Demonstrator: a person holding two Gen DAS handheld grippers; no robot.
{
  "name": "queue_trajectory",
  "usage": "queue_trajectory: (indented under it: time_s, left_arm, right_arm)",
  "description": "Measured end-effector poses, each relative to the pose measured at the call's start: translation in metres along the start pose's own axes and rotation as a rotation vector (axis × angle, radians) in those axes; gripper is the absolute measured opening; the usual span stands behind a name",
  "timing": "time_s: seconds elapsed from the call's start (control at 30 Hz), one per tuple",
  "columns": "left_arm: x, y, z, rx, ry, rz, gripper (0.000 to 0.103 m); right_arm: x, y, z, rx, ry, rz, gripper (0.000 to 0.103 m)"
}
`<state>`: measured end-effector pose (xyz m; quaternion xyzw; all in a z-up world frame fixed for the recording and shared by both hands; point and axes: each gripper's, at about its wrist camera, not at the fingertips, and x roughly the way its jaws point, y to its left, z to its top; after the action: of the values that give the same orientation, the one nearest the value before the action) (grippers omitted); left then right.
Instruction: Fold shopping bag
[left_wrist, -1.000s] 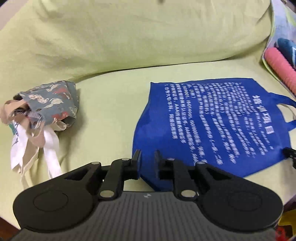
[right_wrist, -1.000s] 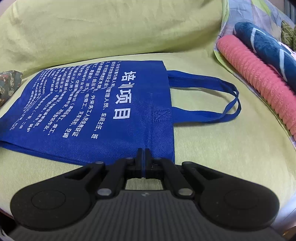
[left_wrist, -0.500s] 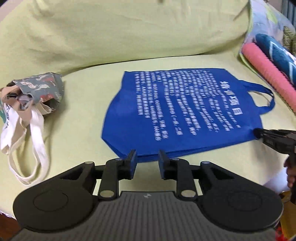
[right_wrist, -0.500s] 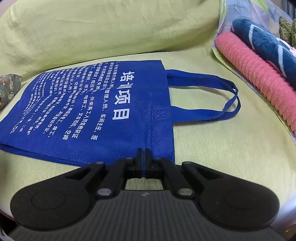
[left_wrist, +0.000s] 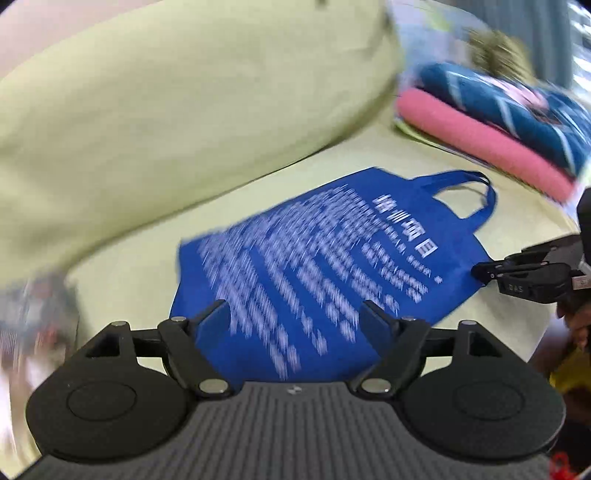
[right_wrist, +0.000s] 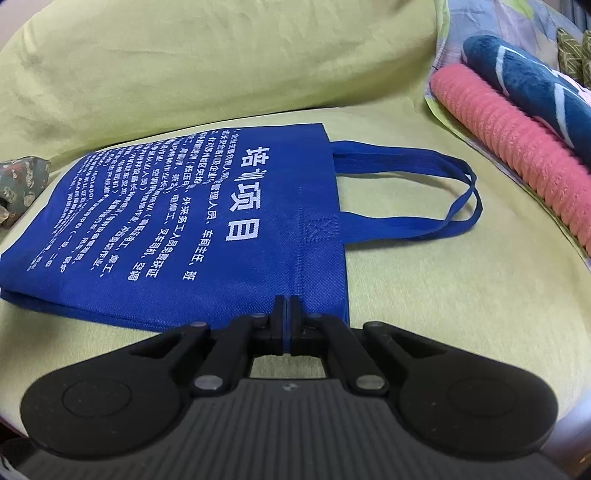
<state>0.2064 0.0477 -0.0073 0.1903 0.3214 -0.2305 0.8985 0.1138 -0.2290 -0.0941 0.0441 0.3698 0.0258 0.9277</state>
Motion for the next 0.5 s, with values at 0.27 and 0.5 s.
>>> queue_trajectory:
  time_s: [0.27, 0.5]
  left_arm:
    - [0.119, 0.053, 0.104, 0.312, 0.076, -0.252, 0.077]
    - [0.246, 0.08, 0.16, 0.334, 0.193, -0.461, 0.077]
  right_arm:
    - [0.0, -0.009, 0.001, -0.024, 0.004, 0.068, 0.0]
    - [0.002, -0.017, 0.005, 0.0, 0.033, 0.108, 0.0]
